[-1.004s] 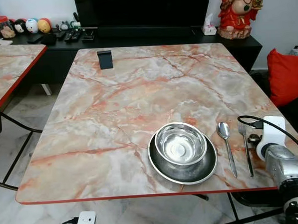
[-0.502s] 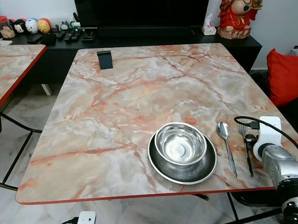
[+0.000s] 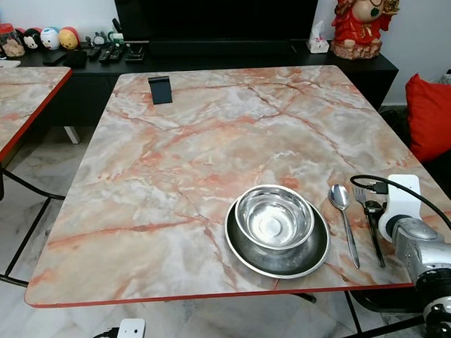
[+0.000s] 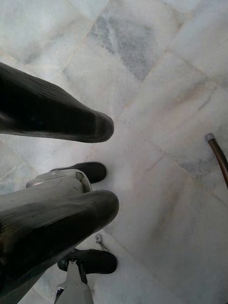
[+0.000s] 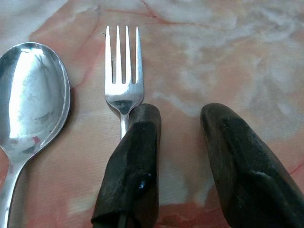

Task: Setting the table

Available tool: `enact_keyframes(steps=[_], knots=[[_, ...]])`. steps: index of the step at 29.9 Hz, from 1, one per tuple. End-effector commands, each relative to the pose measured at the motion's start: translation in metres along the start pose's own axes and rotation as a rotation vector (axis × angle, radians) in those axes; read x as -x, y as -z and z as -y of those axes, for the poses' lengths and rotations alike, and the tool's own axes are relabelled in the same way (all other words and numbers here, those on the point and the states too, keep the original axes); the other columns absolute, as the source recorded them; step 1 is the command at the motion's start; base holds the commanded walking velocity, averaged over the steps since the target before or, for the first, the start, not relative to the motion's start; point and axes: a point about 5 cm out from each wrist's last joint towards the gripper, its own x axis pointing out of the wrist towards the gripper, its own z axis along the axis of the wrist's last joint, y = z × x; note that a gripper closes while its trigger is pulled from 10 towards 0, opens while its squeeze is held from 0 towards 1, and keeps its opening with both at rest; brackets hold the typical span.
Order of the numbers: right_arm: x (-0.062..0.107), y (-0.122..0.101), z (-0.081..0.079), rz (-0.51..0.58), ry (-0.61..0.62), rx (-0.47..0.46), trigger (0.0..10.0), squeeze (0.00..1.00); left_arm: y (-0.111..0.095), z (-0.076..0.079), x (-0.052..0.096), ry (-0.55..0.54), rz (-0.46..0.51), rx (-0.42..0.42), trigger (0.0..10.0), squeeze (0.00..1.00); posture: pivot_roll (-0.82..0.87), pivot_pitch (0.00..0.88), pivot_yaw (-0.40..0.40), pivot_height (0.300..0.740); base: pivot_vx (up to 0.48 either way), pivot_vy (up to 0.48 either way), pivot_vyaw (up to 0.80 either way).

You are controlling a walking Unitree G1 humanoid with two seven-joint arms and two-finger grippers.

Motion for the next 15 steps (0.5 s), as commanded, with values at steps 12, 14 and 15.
enact_keyframes(steps=[12,14,15], knots=[[0.001,-0.010,0.008,0.063,0.075,-0.021,10.0,0.00,0.006,-0.001,0.001,-0.005,-0.030,-0.019,10.0,0.00,0.03,0.000,-0.028,0.740,0.000,0.000,0.00],[0.003,-0.013,0.015,0.122,0.129,-0.048,10.0,0.00,0.006,-0.002,0.001,-0.005,-0.029,-0.018,10.0,0.00,0.03,0.000,-0.027,0.740,0.000,0.000,0.00],[0.006,-0.018,0.020,0.183,0.158,-0.037,10.0,0.00,0.006,-0.003,0.001,-0.006,-0.029,-0.018,10.0,0.00,0.03,0.000,-0.027,0.740,0.000,0.000,0.00]])
